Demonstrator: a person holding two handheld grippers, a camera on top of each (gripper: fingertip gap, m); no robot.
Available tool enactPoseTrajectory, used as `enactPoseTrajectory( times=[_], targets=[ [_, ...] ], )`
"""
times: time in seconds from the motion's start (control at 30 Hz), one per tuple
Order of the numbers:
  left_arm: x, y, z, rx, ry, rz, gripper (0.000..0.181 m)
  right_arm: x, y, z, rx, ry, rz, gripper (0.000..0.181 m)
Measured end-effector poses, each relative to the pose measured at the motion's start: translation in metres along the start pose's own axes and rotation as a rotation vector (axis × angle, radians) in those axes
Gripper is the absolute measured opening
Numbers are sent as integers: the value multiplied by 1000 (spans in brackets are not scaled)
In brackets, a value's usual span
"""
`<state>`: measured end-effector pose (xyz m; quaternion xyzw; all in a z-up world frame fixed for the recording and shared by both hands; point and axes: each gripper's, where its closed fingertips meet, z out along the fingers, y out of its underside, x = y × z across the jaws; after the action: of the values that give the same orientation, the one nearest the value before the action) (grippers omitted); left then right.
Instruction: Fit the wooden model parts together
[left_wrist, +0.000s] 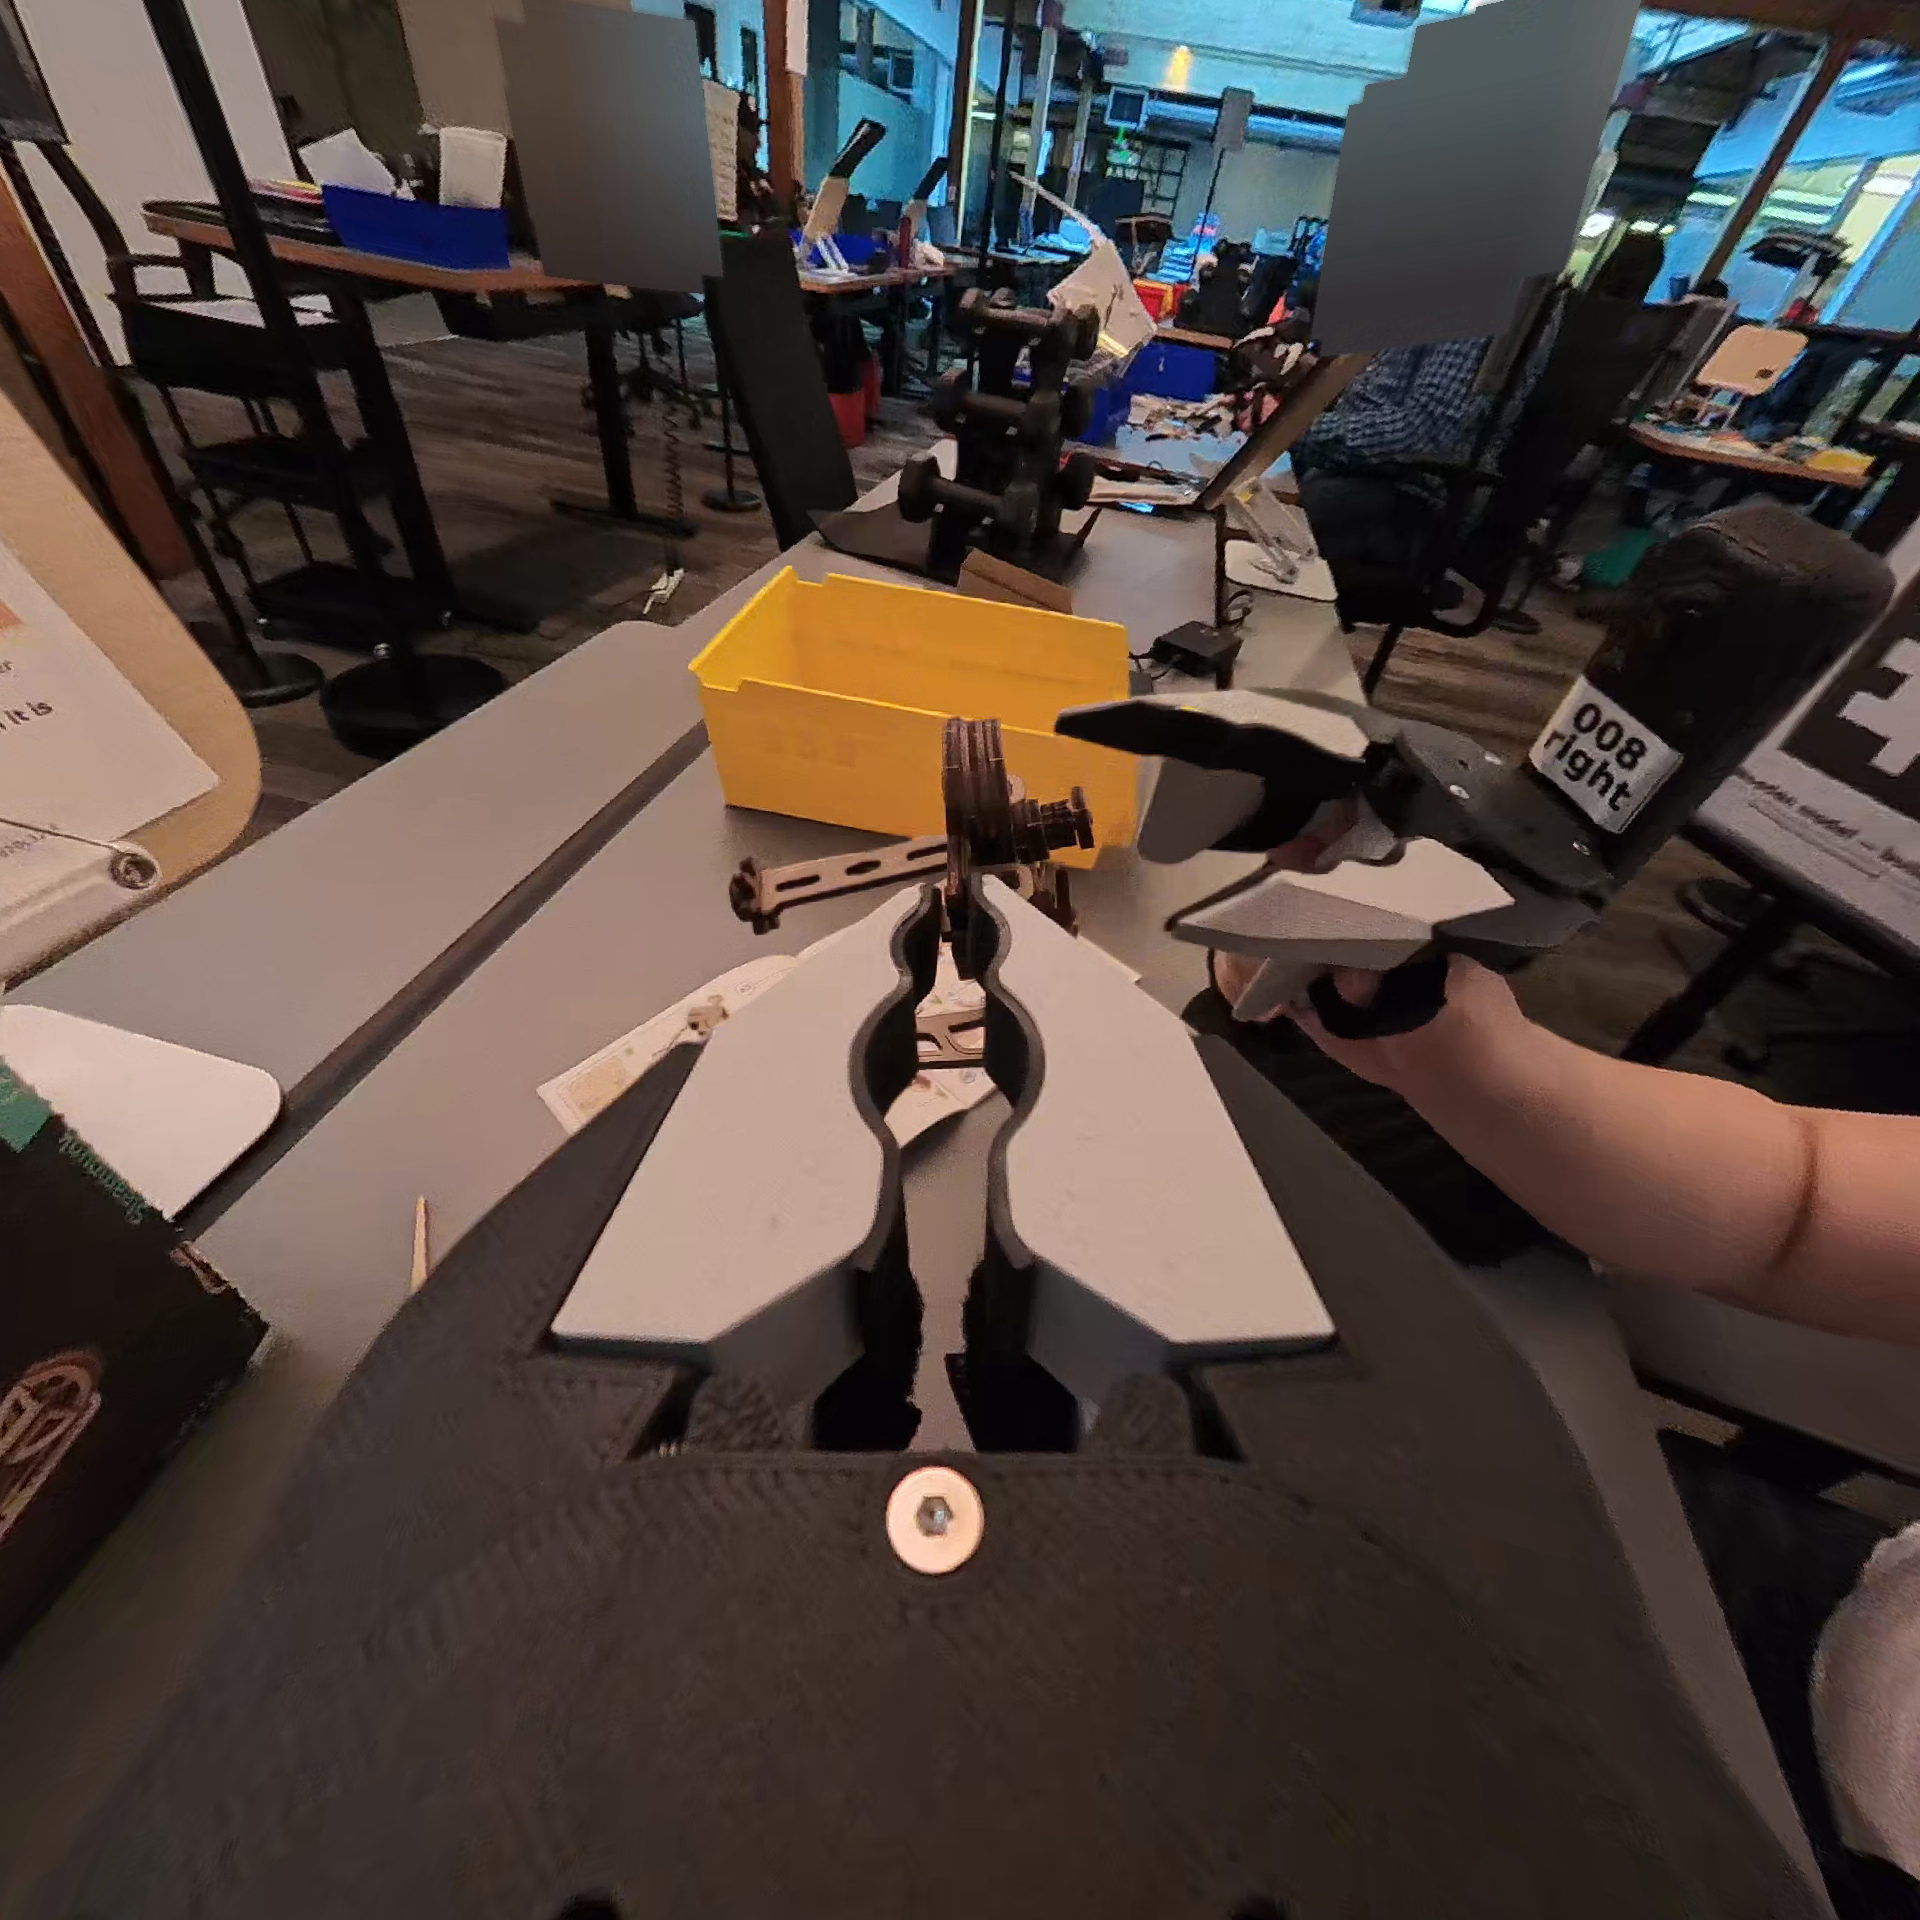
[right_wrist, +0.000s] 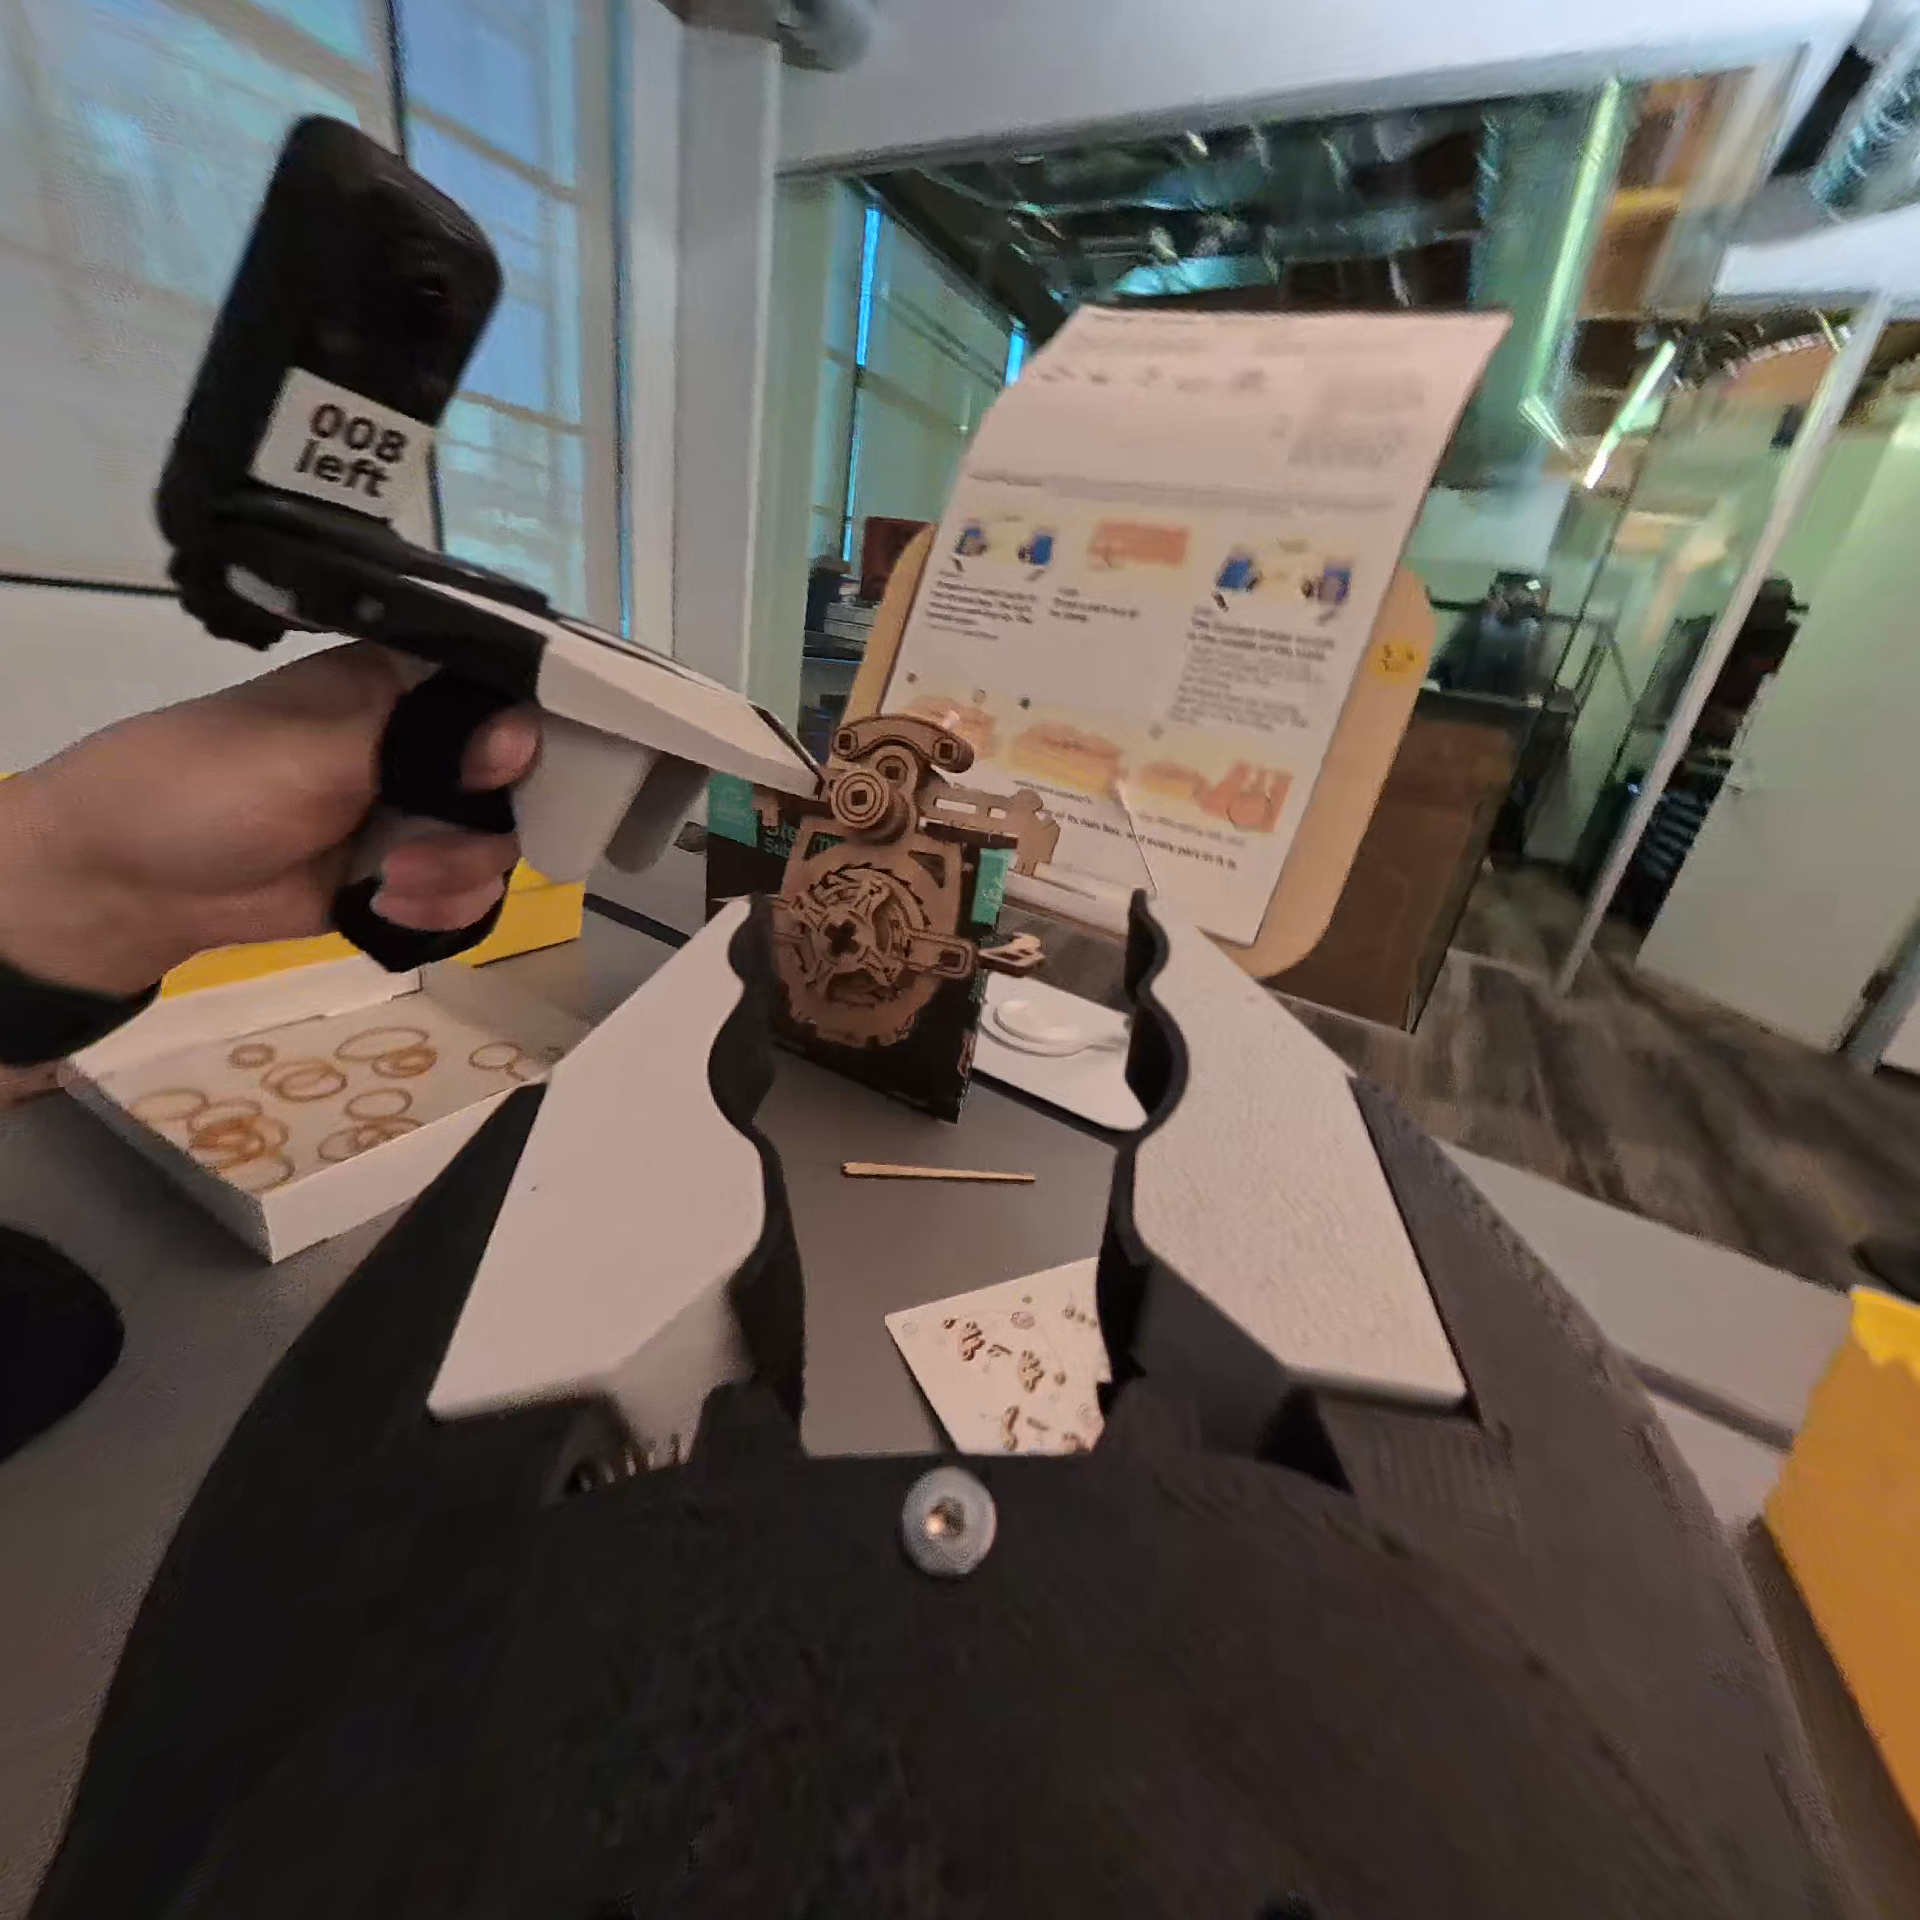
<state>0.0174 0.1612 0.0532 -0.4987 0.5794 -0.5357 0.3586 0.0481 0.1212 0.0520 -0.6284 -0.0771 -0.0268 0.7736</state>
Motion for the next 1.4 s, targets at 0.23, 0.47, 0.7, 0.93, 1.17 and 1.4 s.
enactPoseTrajectory(
  times=[0.23, 0.47, 0.7, 0.93, 1.17, 1.4],
  targets=[
    [10, -4, -11, -24, 47, 27, 2, -18, -43, -5, 8, -267, -28, 53],
    [28, -12, -11, -62, -17, 159, 2, -36, -47, -10, -61, -429, -130, 64],
    [41, -14, -9, -83, -30, 212, 2, -37, -37, -5, -113, -391, -151, 64],
    [42, -16, -11, -73, -17, 200, 2, -50, -34, -9, -103, -405, -281, 66],
    [45, -18, -11, -56, 1, 190, 1, -46, -37, -11, -113, -395, -271, 64],
    [47, -23, -12, -29, -1, 212, 1, -49, -36, -12, -125, -395, -284, 67]
  ],
)
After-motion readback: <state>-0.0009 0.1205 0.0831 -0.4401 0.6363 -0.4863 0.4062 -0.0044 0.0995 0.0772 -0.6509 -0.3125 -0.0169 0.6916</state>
